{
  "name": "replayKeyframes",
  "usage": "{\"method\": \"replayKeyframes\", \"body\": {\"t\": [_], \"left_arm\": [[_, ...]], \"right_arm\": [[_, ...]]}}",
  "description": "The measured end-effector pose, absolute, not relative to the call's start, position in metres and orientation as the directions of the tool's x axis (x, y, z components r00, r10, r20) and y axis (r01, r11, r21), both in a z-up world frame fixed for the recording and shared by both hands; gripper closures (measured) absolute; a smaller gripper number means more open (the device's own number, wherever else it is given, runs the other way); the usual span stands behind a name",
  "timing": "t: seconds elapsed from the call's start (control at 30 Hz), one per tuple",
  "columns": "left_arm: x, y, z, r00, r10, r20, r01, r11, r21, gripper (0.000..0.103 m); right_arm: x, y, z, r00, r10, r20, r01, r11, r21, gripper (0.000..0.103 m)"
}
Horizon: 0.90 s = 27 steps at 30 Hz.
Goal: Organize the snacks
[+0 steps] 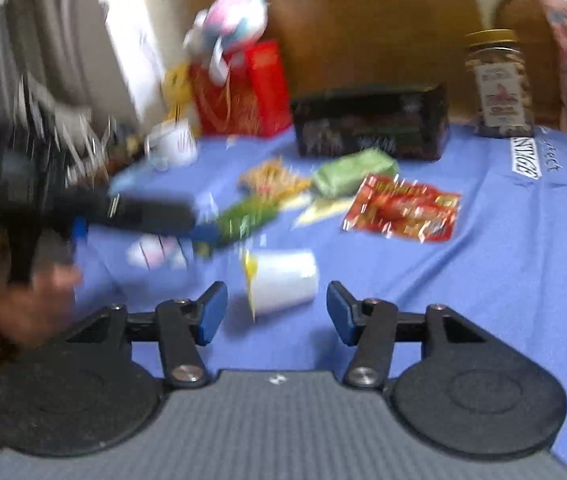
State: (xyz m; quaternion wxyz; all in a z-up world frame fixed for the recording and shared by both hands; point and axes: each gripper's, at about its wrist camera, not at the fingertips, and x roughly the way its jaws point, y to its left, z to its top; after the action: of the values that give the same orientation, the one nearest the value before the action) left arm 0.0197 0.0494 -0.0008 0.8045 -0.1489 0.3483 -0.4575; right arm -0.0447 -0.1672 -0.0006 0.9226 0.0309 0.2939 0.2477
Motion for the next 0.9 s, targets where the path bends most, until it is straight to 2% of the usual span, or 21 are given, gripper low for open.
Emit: {"method": "replayKeyframes", "body": {"t": [0.03,0.07,0.1,0.13,0.17,0.2,0.23,0.4,0.6,0.7,0.77,0.83,0.9], "left_arm": [[0.023,0.044,-0.004,0.329,-0.835,-0.441,0.639,0.541,-0.547,0.020],[0.027,0.037,-0.008,0.307,-0.830,-0.466,0.647,0.541,-0.537,0.028],[0.030,0.031,-0.013,0.284,-0.828,-0.483,0.653,0.536,-0.535,0.051],[0.035,0.024,-0.020,0.247,-0.823,-0.512,0.653,0.532,-0.539,0.058],[0.036,0.022,-0.024,0.251,-0.824,-0.509,0.650,0.533,-0.542,0.057],[0.035,0.023,-0.025,0.255,-0.825,-0.504,0.649,0.532,-0.543,0.057],[0.036,0.023,-0.024,0.266,-0.822,-0.503,0.646,0.539,-0.541,0.057],[0.055,0.031,0.006,0.339,-0.828,-0.447,0.661,0.548,-0.513,0.057],[0.137,0.021,0.063,0.476,-0.795,-0.377,0.661,0.606,-0.443,0.058],[0.185,0.006,0.073,0.527,-0.764,-0.372,0.628,0.645,-0.435,0.056],[0.216,-0.006,0.069,0.545,-0.729,-0.414,0.593,0.684,-0.425,0.056],[0.227,-0.006,0.066,0.573,-0.682,-0.454,0.535,0.731,-0.423,0.057],[0.218,0.013,0.067,0.576,-0.710,-0.407,0.545,0.703,-0.457,0.057]], "right_arm": [[-0.041,-0.162,-0.002,0.702,0.465,-0.539,-0.440,0.879,0.186,0.045],[-0.037,-0.158,-0.004,0.698,0.463,-0.546,-0.442,0.879,0.181,0.046],[-0.032,-0.154,-0.005,0.693,0.465,-0.551,-0.446,0.877,0.179,0.046],[-0.030,-0.150,-0.005,0.698,0.458,-0.551,-0.443,0.880,0.170,0.047],[-0.027,-0.146,-0.006,0.705,0.444,-0.553,-0.432,0.887,0.161,0.052],[-0.024,-0.144,-0.005,0.718,0.420,-0.555,-0.409,0.900,0.151,0.063],[-0.022,-0.144,-0.004,0.726,0.406,-0.555,-0.392,0.908,0.151,0.065],[-0.004,-0.140,0.018,0.784,0.389,-0.484,-0.365,0.919,0.147,0.065],[0.077,-0.136,0.064,0.864,0.344,-0.367,-0.338,0.937,0.082,0.065],[0.131,-0.140,0.075,0.881,0.319,-0.349,-0.304,0.948,0.097,0.064],[0.162,-0.143,0.074,0.885,0.281,-0.371,-0.265,0.960,0.095,0.058],[0.176,-0.152,0.069,0.887,0.208,-0.411,-0.187,0.978,0.093,0.058],[0.161,-0.169,0.063,0.879,0.253,-0.404,-0.199,0.965,0.172,0.059]]}}
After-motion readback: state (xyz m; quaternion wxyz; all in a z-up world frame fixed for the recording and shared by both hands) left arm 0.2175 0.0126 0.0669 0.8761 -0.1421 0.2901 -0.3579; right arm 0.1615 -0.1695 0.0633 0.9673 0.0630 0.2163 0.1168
